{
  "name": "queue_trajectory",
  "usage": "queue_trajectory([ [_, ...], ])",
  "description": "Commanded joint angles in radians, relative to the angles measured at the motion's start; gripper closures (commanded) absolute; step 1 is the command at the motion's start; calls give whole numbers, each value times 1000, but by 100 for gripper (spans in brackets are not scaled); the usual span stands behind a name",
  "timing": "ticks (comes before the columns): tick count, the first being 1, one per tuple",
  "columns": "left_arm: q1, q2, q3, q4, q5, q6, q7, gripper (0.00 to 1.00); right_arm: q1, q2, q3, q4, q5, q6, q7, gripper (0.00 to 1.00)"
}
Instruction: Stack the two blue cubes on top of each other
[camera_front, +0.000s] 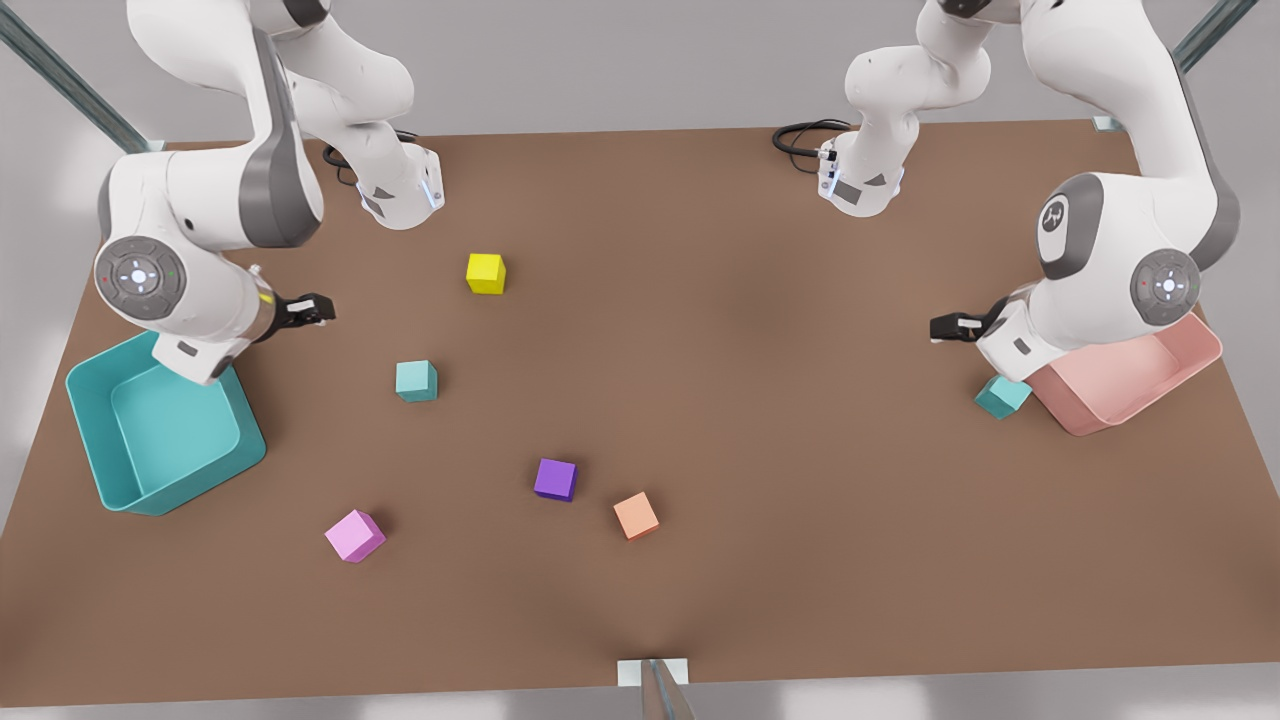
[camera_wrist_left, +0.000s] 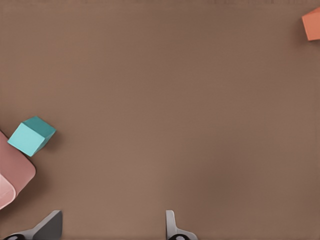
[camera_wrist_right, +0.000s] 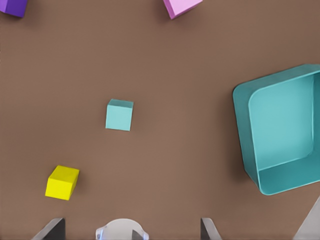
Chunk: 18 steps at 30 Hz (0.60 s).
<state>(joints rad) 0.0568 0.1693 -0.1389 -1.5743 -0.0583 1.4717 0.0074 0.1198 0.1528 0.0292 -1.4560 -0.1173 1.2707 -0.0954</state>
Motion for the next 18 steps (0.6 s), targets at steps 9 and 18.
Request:
queue_trajectory([
  [9, 0, 16, -1, 0, 0, 5, -7, 0, 78, 91, 6, -366, 60, 444, 210, 0],
  [18, 6, 22, 1, -1, 2, 2, -4, 0, 46, 22, 1, -759, 82, 1096, 247, 0],
])
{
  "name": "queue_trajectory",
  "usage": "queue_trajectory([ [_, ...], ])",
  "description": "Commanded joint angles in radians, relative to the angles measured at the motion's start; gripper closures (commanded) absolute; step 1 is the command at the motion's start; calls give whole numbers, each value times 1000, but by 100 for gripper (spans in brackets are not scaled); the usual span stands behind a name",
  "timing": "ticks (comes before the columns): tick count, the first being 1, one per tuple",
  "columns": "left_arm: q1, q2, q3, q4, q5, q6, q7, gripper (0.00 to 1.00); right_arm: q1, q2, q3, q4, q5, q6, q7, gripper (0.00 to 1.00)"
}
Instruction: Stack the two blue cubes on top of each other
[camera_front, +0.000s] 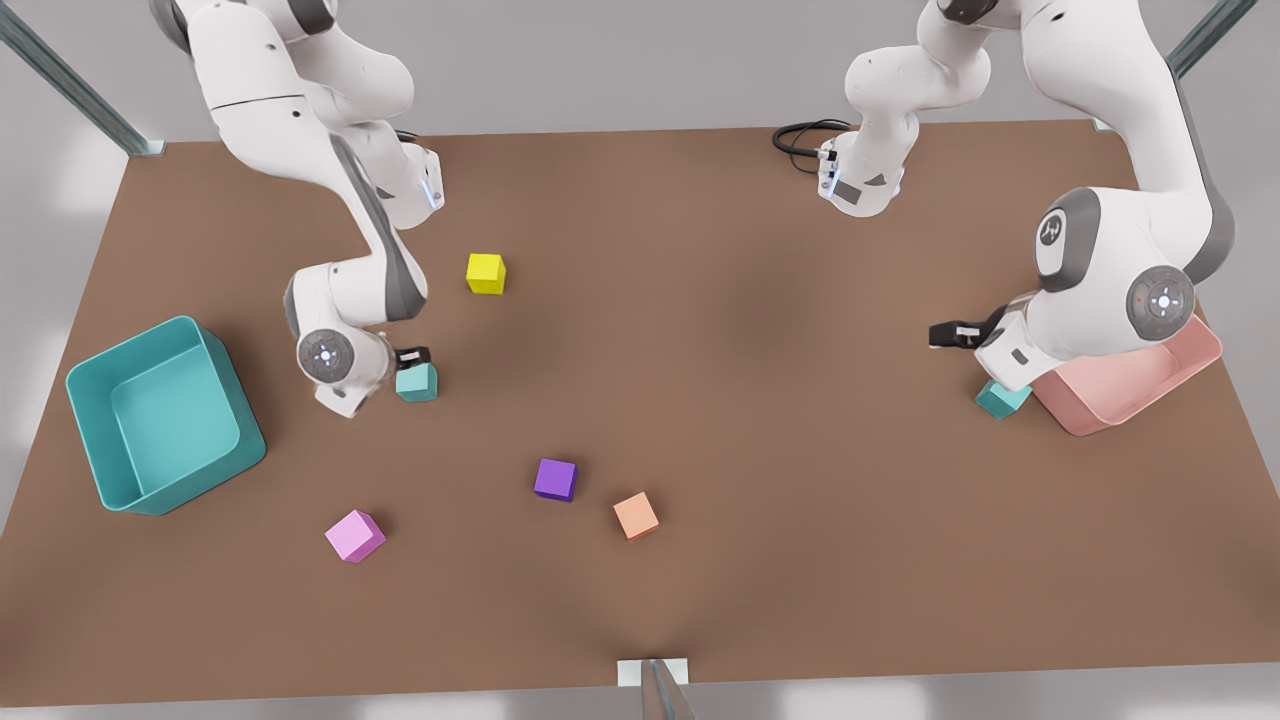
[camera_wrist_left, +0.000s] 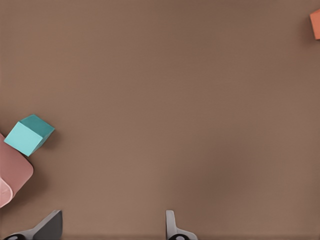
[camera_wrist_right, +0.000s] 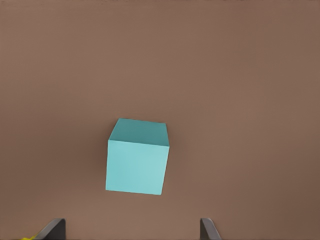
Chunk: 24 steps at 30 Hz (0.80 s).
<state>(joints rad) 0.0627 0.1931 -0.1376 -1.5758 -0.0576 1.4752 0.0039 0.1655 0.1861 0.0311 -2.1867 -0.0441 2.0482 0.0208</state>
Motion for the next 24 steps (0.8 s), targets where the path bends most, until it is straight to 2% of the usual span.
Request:
queue_trajectory([
  [1, 2, 0, 0, 0, 1, -1, -1, 0, 0, -13, 1, -50, 9, 319, 162, 0],
  [9, 2, 0, 0, 0, 1, -19, -1, 0, 0, -11, 1, -117, 115, 245, 254, 0],
  [24, 2, 5, 0, 2, 1, -39, -4, 0, -12, 39, 0, -134, 112, 244, 232, 0],
])
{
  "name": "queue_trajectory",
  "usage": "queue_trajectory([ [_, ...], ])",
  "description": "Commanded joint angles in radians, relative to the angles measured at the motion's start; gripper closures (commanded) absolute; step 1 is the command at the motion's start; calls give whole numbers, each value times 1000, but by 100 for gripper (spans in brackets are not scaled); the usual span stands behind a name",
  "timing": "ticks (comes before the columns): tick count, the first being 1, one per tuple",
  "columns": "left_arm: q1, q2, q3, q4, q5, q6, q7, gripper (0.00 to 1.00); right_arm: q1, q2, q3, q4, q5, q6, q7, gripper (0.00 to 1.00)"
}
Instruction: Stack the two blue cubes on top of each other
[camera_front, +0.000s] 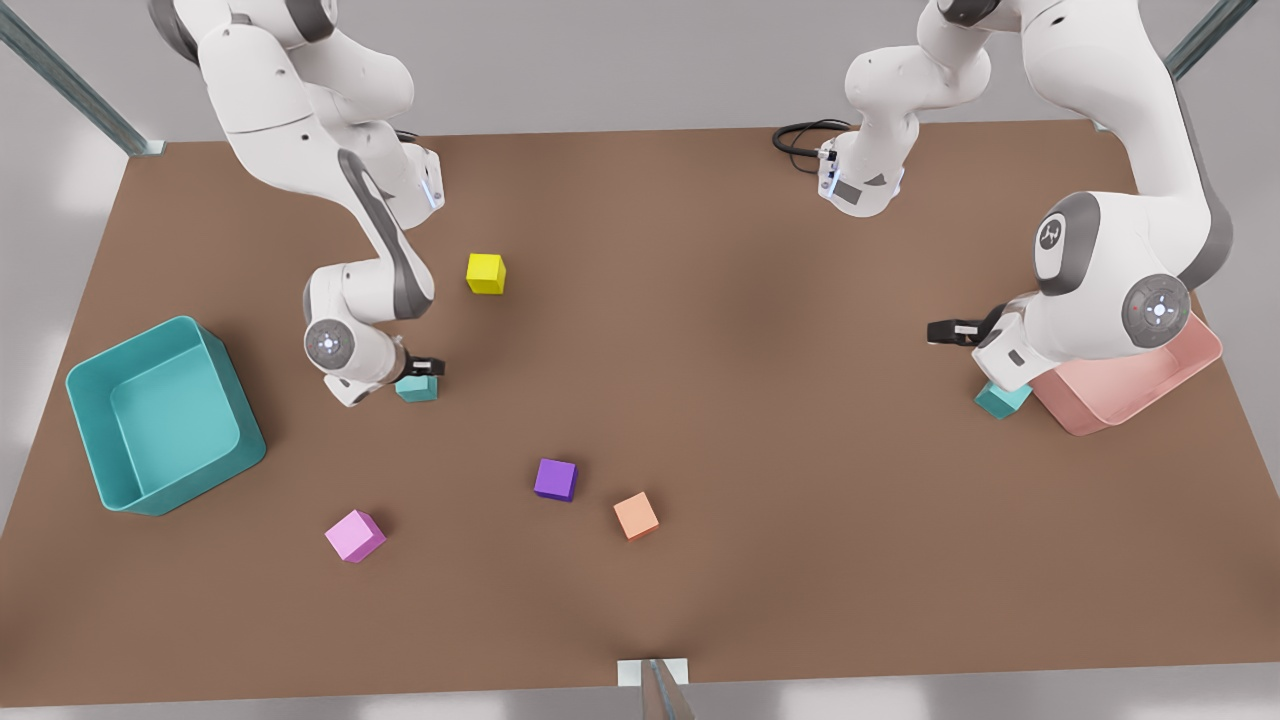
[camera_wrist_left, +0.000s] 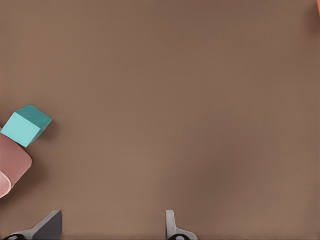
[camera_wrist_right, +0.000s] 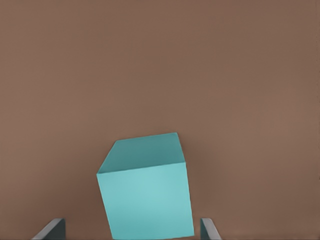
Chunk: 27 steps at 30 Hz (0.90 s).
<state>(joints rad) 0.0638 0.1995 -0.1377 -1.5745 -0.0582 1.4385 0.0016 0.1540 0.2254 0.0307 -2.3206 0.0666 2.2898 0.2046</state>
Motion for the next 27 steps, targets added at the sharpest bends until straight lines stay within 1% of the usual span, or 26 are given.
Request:
queue_trajectory([
  [1, 1, -2, 0, 1, 1, -3, -2, 0, -1, 6, 0, 1, -2, 2, 47, 0],
  [10, 2, -2, 0, 1, 0, -18, -2, 0, -17, 57, 0, 10, -7, 3, 41, 0],
  [18, 2, -2, 0, 1, 0, -18, -3, 0, -22, 140, 2, 43, -5, 14, 49, 0],
  [21, 2, -2, 0, 1, 0, -18, -2, 0, -17, 138, 3, 44, -5, 7, 52, 0],
  [22, 2, -2, 0, 1, 0, -18, -2, 0, -17, 140, 3, 44, -7, 5, 52, 5],
  [23, 2, -2, 1, 1, 0, -18, -2, 0, -17, 138, 5, 44, -5, 3, 49, 22],
  [24, 2, -2, 0, 1, 1, -18, -2, 0, -17, 138, 6, 44, -5, 3, 49, 33],
  [25, 2, -2, 0, 1, 1, -18, -2, 0, -16, 138, 8, 44, -5, 2, 49, 36],
  [27, 2, -2, 0, 1, 1, -18, -2, 0, -17, 138, 9, 61, -5, -21, 49, 39],
])
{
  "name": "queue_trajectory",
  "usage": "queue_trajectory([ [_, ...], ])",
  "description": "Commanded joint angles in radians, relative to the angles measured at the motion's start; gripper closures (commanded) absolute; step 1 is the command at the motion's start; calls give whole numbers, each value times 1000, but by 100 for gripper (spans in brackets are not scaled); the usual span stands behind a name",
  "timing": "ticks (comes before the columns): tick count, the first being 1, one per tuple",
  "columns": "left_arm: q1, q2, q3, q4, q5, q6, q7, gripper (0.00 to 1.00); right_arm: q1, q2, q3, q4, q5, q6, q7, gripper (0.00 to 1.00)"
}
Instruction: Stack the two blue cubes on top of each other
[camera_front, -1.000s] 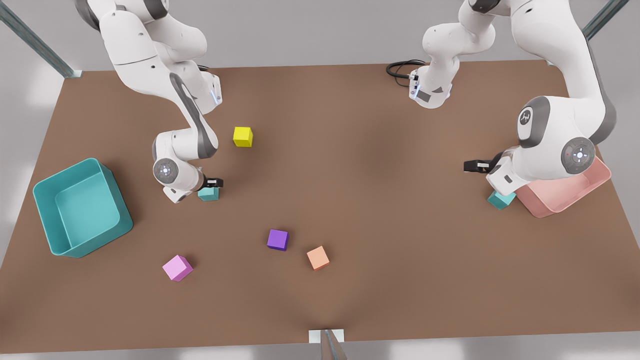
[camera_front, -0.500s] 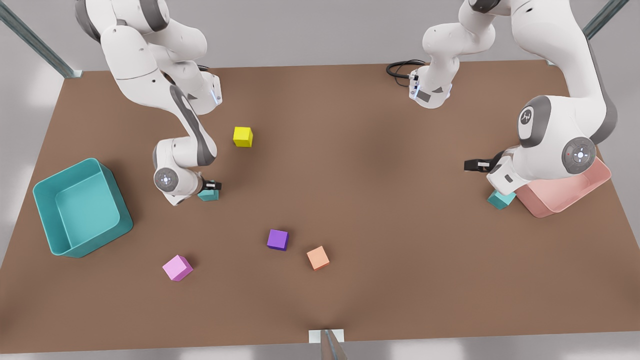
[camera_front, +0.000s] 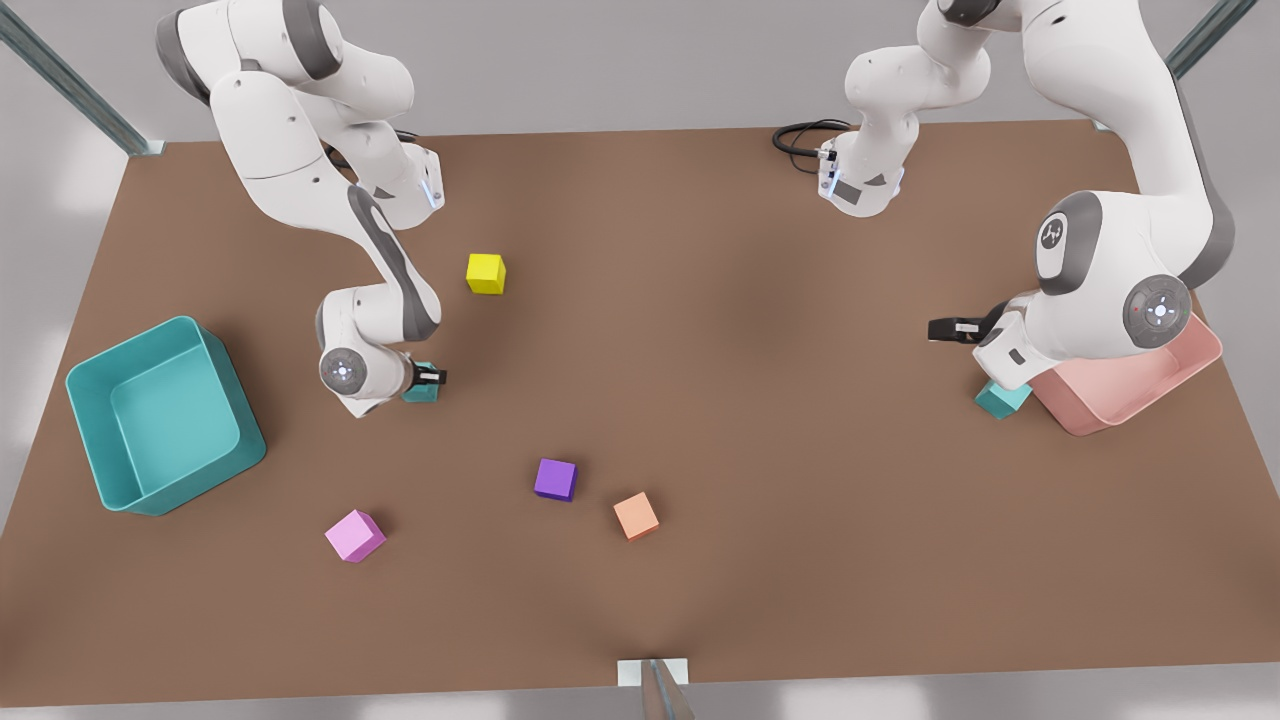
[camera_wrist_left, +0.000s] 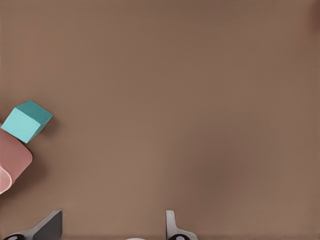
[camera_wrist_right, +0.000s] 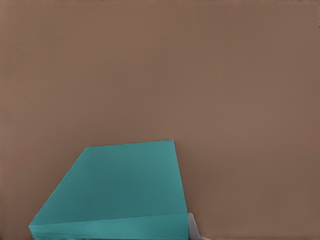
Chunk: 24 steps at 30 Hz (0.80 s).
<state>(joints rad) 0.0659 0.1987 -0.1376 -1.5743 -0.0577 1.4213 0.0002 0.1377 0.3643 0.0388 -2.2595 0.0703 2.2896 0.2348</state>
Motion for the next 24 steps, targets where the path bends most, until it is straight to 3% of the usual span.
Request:
queue_trajectory([
  [1, 0, -2, 0, 0, 1, -2, -2, 0, -1, -1, 1, 29, -3, -67, 18, 40],
  [5, 0, -4, 0, 0, 1, -2, -2, 0, 2, -7, 9, 93, 34, -182, 12, 41],
  [7, 0, -2, 0, 0, 1, -2, -2, 0, 11, -18, 52, 156, 132, -271, 24, 41],
  [11, 0, -1, 0, 0, 1, -2, 0, 0, 216, -5, 50, 331, 299, -320, 213, 41],
  [19, -6, 17, 0, 33, 10, 1, -15, 0, 620, 516, 38, 1081, 327, -272, 1000, 40],
  [24, 31, 44, 6, 112, 24, 7, -34, 0, 741, 614, -14, 1121, 324, -151, 1104, 40],
])
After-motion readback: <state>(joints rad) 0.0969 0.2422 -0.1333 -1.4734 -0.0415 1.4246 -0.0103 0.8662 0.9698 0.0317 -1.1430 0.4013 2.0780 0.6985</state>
